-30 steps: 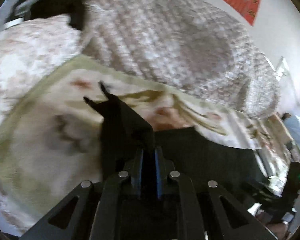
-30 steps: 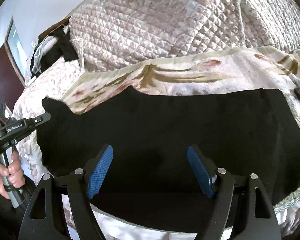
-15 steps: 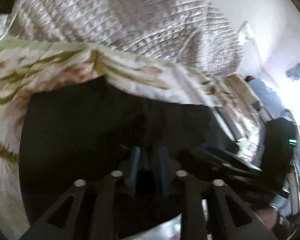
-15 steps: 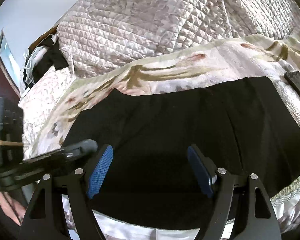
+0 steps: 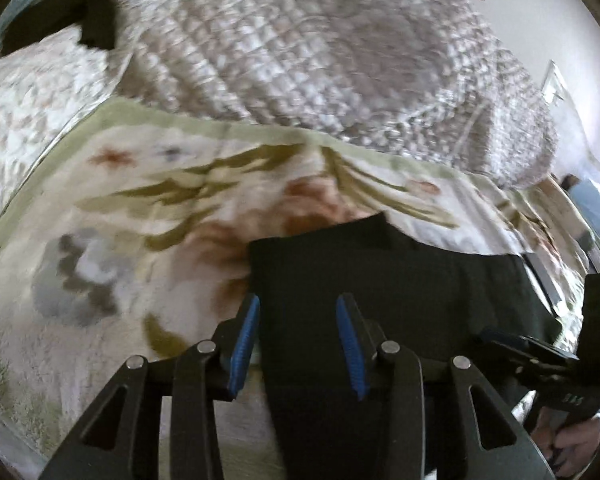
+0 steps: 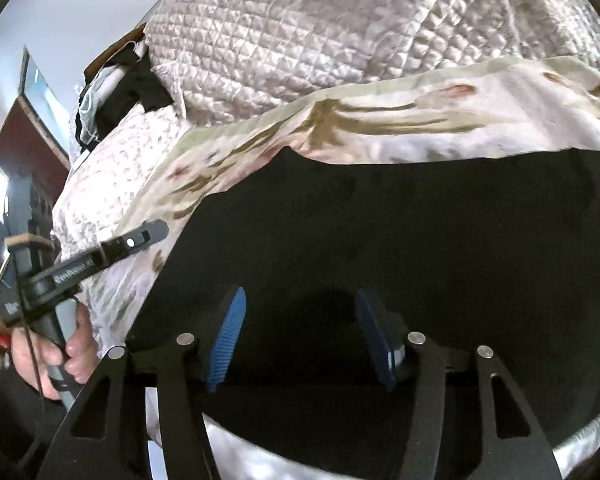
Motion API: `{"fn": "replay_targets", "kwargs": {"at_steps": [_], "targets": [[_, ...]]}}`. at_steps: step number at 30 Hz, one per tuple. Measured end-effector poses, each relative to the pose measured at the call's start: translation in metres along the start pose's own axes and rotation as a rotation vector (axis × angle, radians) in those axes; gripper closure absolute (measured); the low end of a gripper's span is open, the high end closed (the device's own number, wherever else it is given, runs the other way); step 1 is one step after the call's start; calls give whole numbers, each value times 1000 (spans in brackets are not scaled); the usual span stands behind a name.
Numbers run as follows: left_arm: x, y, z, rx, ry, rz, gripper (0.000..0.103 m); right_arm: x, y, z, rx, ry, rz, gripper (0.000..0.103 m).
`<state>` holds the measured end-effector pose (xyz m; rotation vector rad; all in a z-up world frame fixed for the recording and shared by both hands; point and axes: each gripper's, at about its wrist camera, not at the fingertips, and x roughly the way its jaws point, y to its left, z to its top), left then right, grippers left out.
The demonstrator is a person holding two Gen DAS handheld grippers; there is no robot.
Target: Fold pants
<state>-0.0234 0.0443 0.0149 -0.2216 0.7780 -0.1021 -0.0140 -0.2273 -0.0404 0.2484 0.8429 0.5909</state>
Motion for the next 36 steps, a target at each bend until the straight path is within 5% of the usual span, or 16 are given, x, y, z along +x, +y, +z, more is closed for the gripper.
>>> {"fn": "replay_targets", "kwargs": {"at_steps": [8, 16, 20, 24, 33, 36], "targets": [[16, 14, -12, -44, 30, -5, 60, 23, -3, 15, 38, 3, -22, 51], [18, 12, -13, -34, 25, 4, 60, 25, -7, 11, 94, 24, 67, 101], [17, 10, -14, -25, 21, 3, 60, 2, -10, 11, 112, -47, 91, 101], [17, 9, -15, -23, 23, 3, 60, 15, -25, -1, 176, 21, 52, 101], [14, 5, -15, -3, 14, -8, 60, 10, -19, 1, 114, -2, 17, 100], [11, 4, -12, 0, 2, -8, 60, -5, -17, 8, 78, -72, -79, 89]]}}
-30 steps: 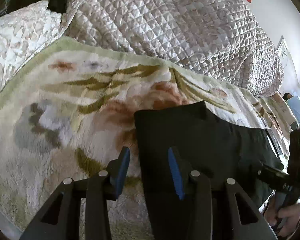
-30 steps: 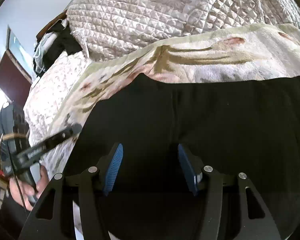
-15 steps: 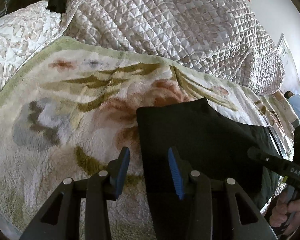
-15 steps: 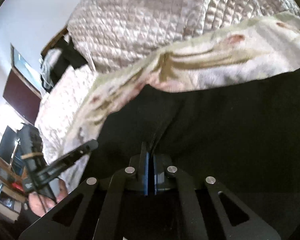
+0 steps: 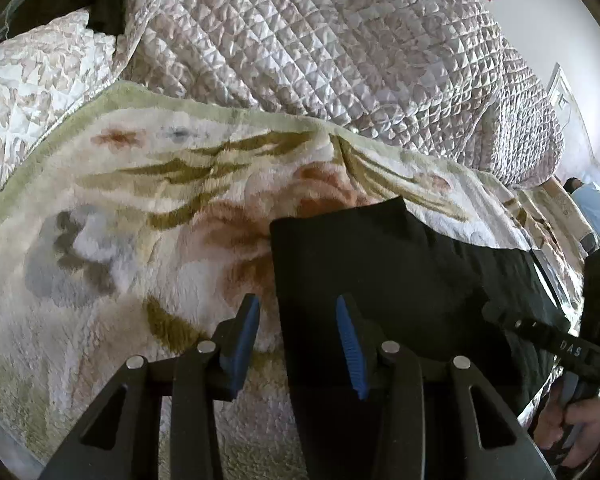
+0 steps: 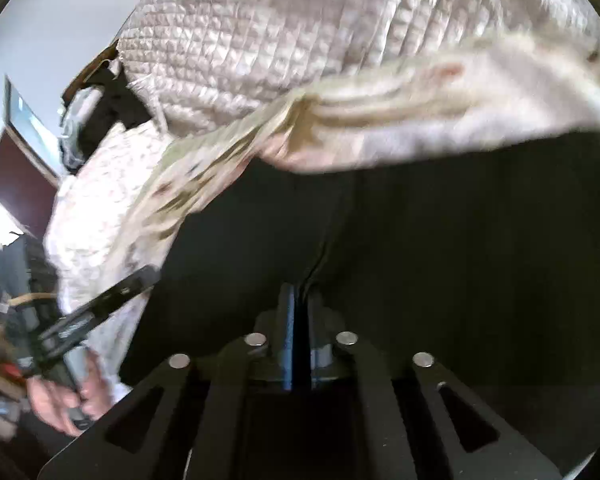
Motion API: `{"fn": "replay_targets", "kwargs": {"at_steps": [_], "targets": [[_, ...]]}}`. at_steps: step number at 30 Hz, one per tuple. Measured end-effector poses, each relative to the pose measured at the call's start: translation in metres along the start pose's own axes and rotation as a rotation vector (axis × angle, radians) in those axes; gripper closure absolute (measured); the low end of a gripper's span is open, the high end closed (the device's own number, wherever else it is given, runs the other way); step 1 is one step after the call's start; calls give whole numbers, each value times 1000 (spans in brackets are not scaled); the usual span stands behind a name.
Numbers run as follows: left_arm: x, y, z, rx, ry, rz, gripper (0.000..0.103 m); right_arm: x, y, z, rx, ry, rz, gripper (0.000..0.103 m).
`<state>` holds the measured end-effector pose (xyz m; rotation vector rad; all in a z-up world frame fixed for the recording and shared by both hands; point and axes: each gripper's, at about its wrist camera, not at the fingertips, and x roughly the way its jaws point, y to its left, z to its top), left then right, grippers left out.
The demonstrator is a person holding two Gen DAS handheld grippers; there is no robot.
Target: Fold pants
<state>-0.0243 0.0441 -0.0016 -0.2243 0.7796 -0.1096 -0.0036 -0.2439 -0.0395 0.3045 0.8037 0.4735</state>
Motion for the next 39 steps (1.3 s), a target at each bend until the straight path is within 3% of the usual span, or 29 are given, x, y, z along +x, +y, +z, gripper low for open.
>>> {"fn": "replay_targets", "kwargs": {"at_steps": [3, 7, 9, 11, 13, 16, 20, 26, 31, 39], "targets": [[1, -2, 5, -5, 4, -3, 60, -3, -4, 10, 32, -19, 29, 89], [7, -16, 21, 25, 3, -24, 60, 9, 17, 22, -53, 5, 86, 89], [16, -25, 28, 66, 21, -50, 60, 27, 22, 26, -81, 41, 59, 89], [31, -28, 29, 76, 57, -43, 60, 50, 11, 26, -65, 101, -35, 89], [48, -26, 23, 70, 110, -27, 60, 47, 3, 26, -33, 80, -5, 90], [43, -29, 19, 89, 86, -21, 60, 35, 8, 24, -88, 55, -74, 90], [32, -29, 13, 82, 81, -26, 60, 18, 5, 13, -82, 40, -51, 90], [2, -34, -15, 80, 61, -55, 60, -9, 29, -17, -199, -2, -31, 89], [-21, -34, -46, 64, 40, -66, 61, -13, 43, -56, -306, 17, -54, 89], [-22, -47, -61, 147, 12, -1, 61, -19, 42, -69, -323, -18, -78, 89]]}}
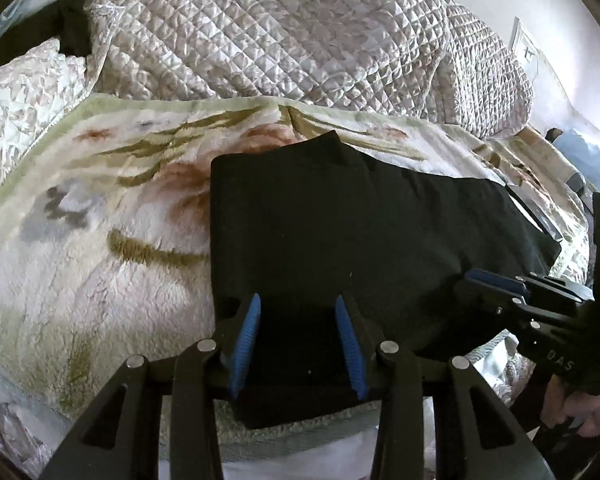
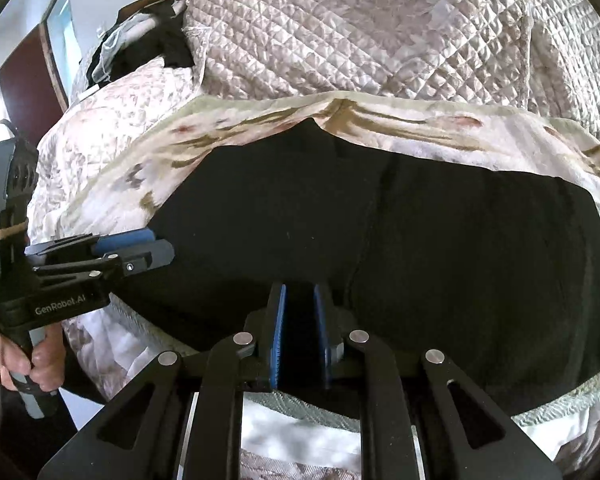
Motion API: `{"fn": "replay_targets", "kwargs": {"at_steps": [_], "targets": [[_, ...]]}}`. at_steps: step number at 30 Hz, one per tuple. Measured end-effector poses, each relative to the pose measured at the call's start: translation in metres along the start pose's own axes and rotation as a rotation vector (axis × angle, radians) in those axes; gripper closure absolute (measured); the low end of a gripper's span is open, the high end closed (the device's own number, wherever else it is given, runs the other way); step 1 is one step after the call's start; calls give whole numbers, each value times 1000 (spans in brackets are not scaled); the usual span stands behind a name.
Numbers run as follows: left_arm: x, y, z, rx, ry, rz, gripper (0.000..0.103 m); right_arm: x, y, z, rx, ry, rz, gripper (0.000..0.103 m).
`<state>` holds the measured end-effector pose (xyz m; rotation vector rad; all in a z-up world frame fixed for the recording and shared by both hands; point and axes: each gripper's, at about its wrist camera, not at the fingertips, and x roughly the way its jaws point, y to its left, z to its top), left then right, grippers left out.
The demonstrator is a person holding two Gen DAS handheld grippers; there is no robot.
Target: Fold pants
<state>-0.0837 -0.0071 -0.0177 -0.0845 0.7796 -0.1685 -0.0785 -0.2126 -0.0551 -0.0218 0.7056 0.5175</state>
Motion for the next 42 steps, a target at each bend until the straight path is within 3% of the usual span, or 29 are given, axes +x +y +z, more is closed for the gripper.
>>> {"fn": "replay_targets", "kwargs": {"at_steps": [11, 14, 18, 27, 30, 33, 40, 42], "targets": [[-8, 4, 2, -55, 36, -22, 61, -14, -8, -1, 74, -4, -5, 89], [-11, 8, 9, -70, 41, -22, 61, -16, -22, 1, 144, 5, -26, 89], [-6, 9, 29, -59, 44, 6, 61, -16, -34, 10, 200, -1, -34, 89], [32, 9, 85, 22, 64, 22, 61, 16, -24, 50, 143, 25, 8, 89], [52, 15, 95, 23, 89, 33, 61, 34, -28, 49, 147, 51, 7, 89], [72, 25, 92, -10, 144, 31, 61, 34, -33, 43, 155, 22, 28, 89], [67, 23, 85, -26, 116, 28, 59, 28, -35, 42, 154, -9, 32, 89], [61, 23, 82, -35, 105, 31, 59, 22, -40, 42, 164, -21, -10, 85]]}}
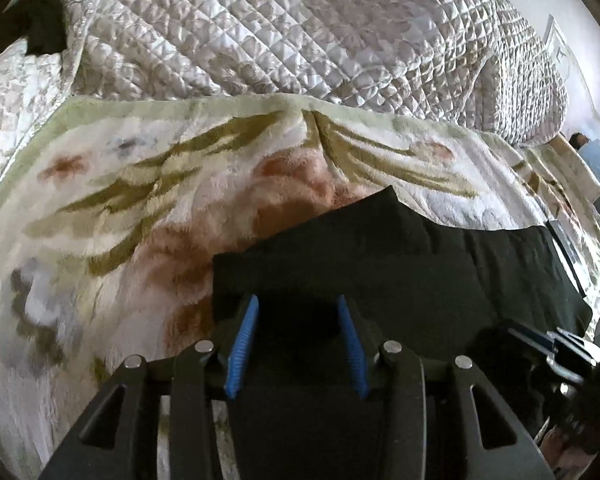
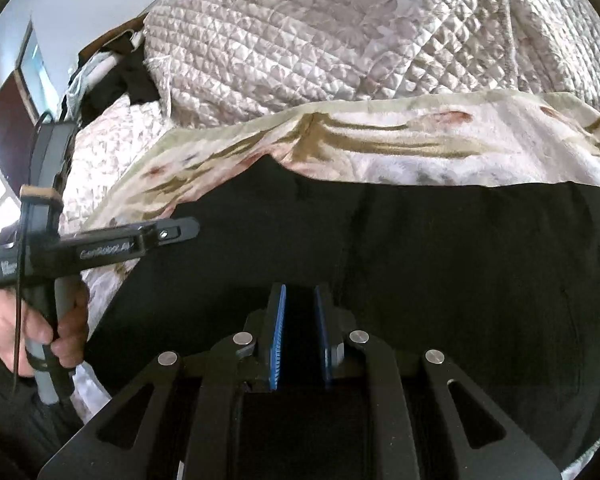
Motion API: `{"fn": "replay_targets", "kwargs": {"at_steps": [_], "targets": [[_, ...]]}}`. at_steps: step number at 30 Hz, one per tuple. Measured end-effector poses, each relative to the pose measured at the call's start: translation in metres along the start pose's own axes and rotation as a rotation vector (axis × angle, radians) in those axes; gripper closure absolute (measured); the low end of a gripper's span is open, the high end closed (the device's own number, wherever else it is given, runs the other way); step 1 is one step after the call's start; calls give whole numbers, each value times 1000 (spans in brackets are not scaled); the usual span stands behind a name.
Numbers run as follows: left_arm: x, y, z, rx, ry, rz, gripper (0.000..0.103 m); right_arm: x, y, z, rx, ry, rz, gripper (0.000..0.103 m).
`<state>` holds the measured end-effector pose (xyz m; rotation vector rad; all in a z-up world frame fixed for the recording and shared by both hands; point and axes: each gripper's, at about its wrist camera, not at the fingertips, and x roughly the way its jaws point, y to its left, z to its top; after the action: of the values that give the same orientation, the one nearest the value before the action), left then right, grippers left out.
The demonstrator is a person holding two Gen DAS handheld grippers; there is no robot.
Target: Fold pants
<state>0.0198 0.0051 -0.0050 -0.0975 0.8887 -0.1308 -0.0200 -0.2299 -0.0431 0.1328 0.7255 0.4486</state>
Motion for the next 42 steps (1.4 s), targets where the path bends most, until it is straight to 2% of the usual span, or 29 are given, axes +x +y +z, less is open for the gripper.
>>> {"fn": "replay_targets", "kwargs": {"at_steps": [2, 5, 7, 9, 11, 16, 21, 28, 38, 42], "targets": [[-9, -1, -7, -8, -19, -12, 59, -6, -11, -1, 18, -9, -38, 81], [-17, -6, -14, -3, -31, -21, 59, -17, -30, -5, 75, -21, -55, 80], [-22, -12, -19, 9, -37, -13, 59, -25, -37, -7, 90, -28, -65, 76], [-27, -17, -22, 12, -44, -9, 59, -34, -41, -10, 99, -39, -71, 61], [-33, -24, -26, 28, -56, -4, 59, -43, -42, -13, 111, -50, -71, 54], [-43, -36, -41, 63, -71, -19, 58, -53, -35, -22, 105, -39, -70, 54], [-42, -35, -52, 61, -49, -16, 56, -58, -31, -28, 111, -20, -70, 54], [-40, -34, -57, 50, -51, -14, 53, -70, -43, -34, 158, -19, -85, 54], [-40, -31, -56, 53, -51, -7, 53, -92, -88, -46, 370, -29, -198, 54], [-40, -32, -56, 51, -51, -7, 52, -95, -98, -49, 445, -32, -209, 54]]}}
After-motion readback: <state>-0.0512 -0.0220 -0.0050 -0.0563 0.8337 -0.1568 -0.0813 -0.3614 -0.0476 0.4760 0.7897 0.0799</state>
